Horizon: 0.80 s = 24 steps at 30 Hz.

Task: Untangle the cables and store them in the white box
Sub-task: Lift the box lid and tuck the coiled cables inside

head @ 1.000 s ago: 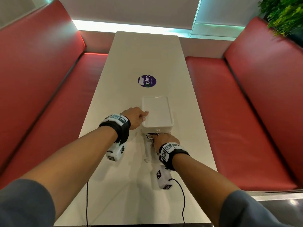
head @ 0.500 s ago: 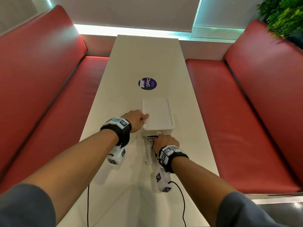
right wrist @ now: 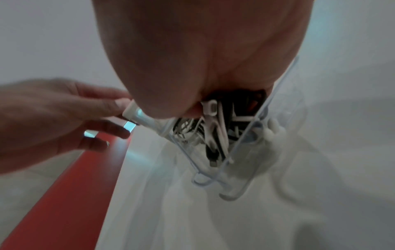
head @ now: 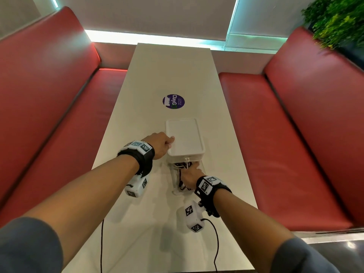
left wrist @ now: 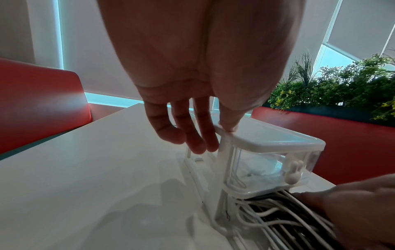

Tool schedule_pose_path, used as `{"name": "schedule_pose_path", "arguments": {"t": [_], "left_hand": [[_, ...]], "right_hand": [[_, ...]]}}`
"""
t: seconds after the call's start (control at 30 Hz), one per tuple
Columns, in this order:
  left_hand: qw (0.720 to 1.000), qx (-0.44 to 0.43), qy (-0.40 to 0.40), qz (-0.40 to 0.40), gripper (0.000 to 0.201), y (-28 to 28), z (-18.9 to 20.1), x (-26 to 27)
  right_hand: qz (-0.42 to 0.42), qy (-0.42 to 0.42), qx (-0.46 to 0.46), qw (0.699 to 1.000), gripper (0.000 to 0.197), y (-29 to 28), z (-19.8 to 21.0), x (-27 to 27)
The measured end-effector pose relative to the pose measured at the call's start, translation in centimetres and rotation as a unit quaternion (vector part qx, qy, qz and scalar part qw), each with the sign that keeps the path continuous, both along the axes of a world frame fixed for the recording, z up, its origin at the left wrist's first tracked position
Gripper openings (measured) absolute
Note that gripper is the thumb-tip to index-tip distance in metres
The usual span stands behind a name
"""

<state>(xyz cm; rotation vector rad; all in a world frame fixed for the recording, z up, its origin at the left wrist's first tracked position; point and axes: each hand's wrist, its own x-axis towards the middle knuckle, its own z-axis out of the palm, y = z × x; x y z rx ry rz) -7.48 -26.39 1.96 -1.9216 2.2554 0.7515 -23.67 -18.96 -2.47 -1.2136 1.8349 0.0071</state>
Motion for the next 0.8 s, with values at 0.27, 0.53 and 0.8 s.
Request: {"name": "schedule_pose_path", "arguments": {"t": [0.27, 0.53, 0.8], "left_hand": [[1.000, 0.002, 0.006, 0.008, 0.045, 0.1, 0.2, -0.1], [1.000, -0.002, 0.006, 0.007, 0.044, 0.1, 0.1, -0.2], [1.000, -0.001, 0.014, 0.007, 0.043, 0.1, -0.1, 0.0]], "right_hand": [[0.239, 0.128, -0.040, 0.962, 0.037, -1.0, 2.7, -2.4], [0.261, 0.182, -0.112, 0.941, 0.039, -0.9, 1.2, -2.8], [0.103, 0.102, -0.160, 0.976, 0.055, 0.3, -0.1, -3.3]]}}
